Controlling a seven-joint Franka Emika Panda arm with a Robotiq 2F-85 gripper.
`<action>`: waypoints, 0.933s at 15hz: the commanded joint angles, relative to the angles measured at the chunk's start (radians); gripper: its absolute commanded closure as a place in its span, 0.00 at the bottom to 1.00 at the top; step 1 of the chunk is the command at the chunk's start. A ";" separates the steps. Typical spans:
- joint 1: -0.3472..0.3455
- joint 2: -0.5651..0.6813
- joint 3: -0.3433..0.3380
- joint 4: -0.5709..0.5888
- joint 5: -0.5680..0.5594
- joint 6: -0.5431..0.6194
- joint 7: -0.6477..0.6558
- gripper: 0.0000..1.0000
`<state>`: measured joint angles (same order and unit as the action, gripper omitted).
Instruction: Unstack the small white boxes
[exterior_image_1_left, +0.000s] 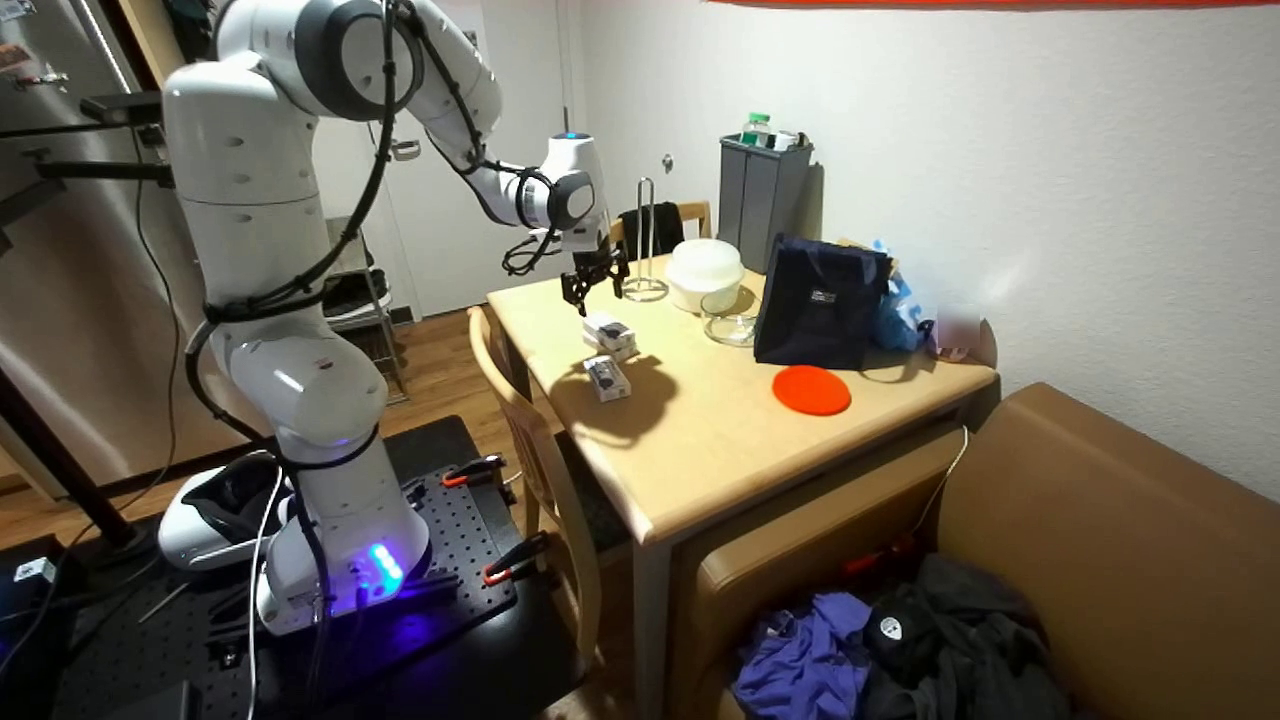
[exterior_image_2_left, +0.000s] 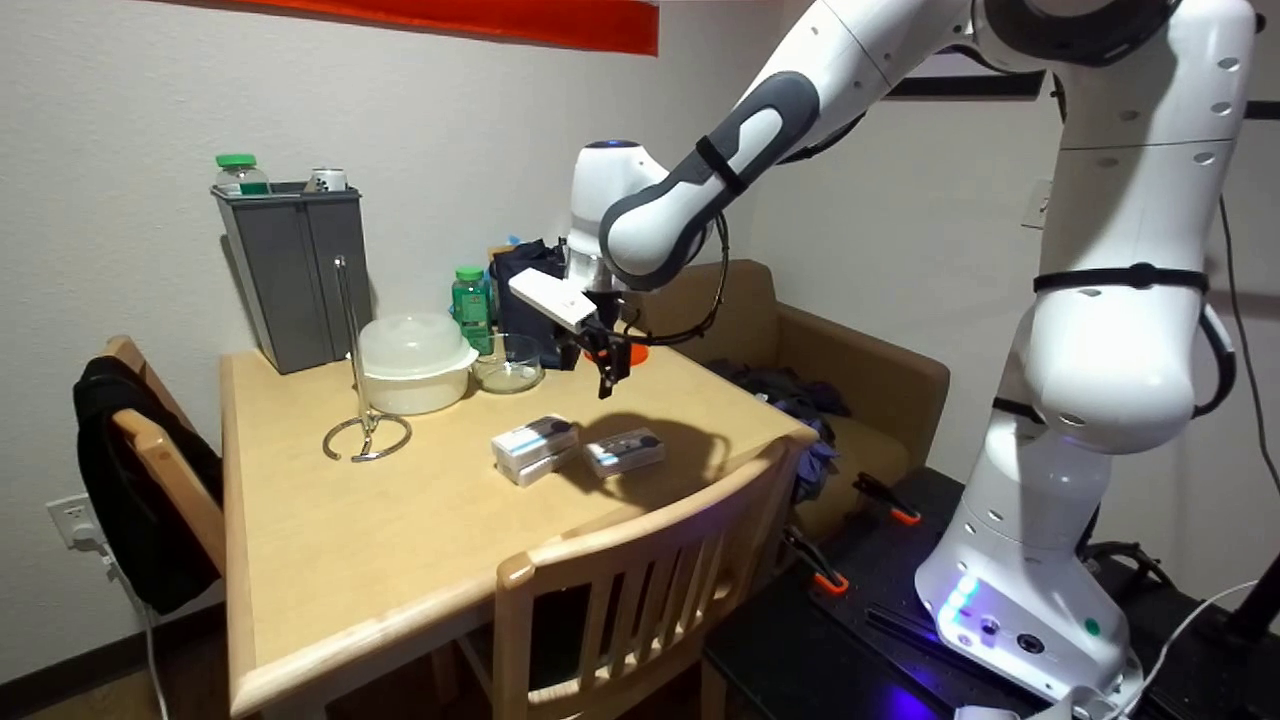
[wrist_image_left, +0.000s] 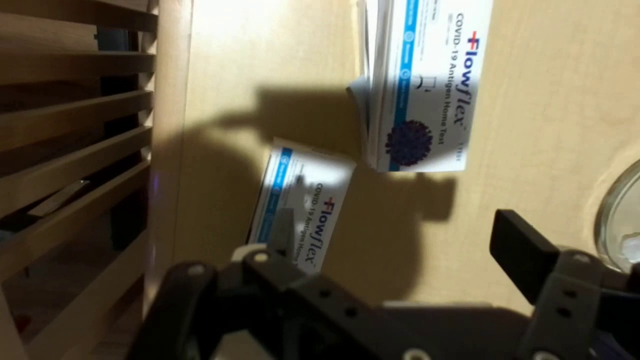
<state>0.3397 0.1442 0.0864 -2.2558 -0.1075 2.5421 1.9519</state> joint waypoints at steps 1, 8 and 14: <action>-0.017 0.057 0.029 0.126 -0.038 -0.079 -0.005 0.00; 0.004 0.247 0.036 0.400 -0.043 -0.286 -0.075 0.00; 0.022 0.392 0.025 0.563 -0.026 -0.376 -0.137 0.00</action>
<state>0.3523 0.4704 0.1160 -1.7874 -0.1423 2.2261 1.8491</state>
